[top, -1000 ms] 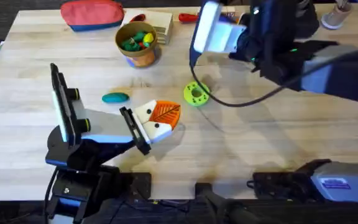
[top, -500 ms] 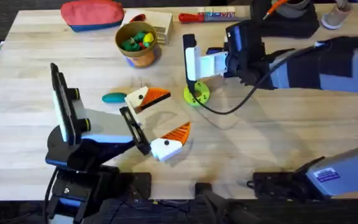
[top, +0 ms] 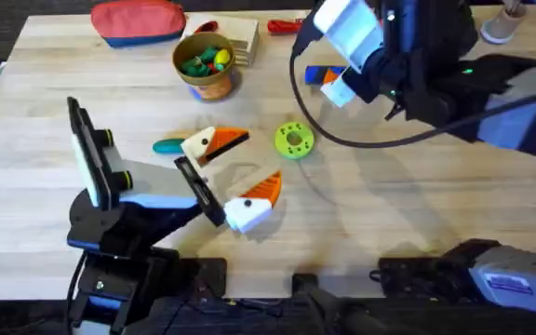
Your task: Pick up the gripper from the table and insert it into the empty holder that is missing its gripper. Then pick up a screw, insert it into the mounting hole, and use the screwdriver to tighten it. Finally, clean up the table by picking up the vegetable and placing it into the bucket.
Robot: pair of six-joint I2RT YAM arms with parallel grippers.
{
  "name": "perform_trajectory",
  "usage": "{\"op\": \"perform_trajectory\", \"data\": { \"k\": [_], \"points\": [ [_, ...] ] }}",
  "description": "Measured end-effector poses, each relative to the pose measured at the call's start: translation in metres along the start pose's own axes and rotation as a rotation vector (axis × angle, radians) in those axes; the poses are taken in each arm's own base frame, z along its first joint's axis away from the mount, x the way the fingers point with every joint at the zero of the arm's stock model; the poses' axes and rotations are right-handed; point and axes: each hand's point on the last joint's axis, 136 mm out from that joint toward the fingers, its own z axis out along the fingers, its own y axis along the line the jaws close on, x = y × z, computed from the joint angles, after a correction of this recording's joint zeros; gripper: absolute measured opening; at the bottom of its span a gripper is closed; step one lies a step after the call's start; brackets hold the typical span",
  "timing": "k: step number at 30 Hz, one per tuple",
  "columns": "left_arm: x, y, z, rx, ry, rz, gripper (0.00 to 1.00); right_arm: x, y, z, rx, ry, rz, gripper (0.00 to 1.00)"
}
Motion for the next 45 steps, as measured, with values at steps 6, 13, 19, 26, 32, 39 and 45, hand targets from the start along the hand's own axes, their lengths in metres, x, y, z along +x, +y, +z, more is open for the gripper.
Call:
{"op": "perform_trajectory", "data": {
  "k": [6, 13, 19, 26, 32, 39, 45],
  "points": [
    [-0.032, 0.039, -0.028, -0.386, 0.084, -0.275, 0.954, -0.021, -0.006, -0.020, -0.033, -0.100, 0.122, 0.991],
    [-0.053, 0.075, -0.043, -0.660, 0.333, -0.399, 0.954, -0.030, 0.004, -0.022, -0.095, -0.144, 0.156, 0.992],
    [-0.050, 0.105, -0.026, -0.726, 0.479, -0.462, 0.953, -0.032, 0.007, -0.023, -0.119, -0.155, 0.165, 0.991],
    [0.009, 0.157, -0.077, -1.255, 0.437, -1.023, 0.954, -0.033, 0.008, -0.023, -0.123, -0.157, 0.165, 0.991],
    [0.041, 0.185, -0.078, -1.443, 0.381, -1.210, 0.954, -0.032, 0.008, -0.023, -0.123, -0.157, 0.166, 0.991],
    [0.072, 0.200, -0.082, -1.598, 0.353, -1.324, 0.912, -0.033, 0.008, -0.023, -0.124, -0.157, 0.168, 0.991],
    [0.082, 0.204, -0.083, -1.639, 0.351, -1.347, 0.468, -0.032, 0.008, -0.023, -0.123, -0.157, 0.168, 0.992]
  ]
}}
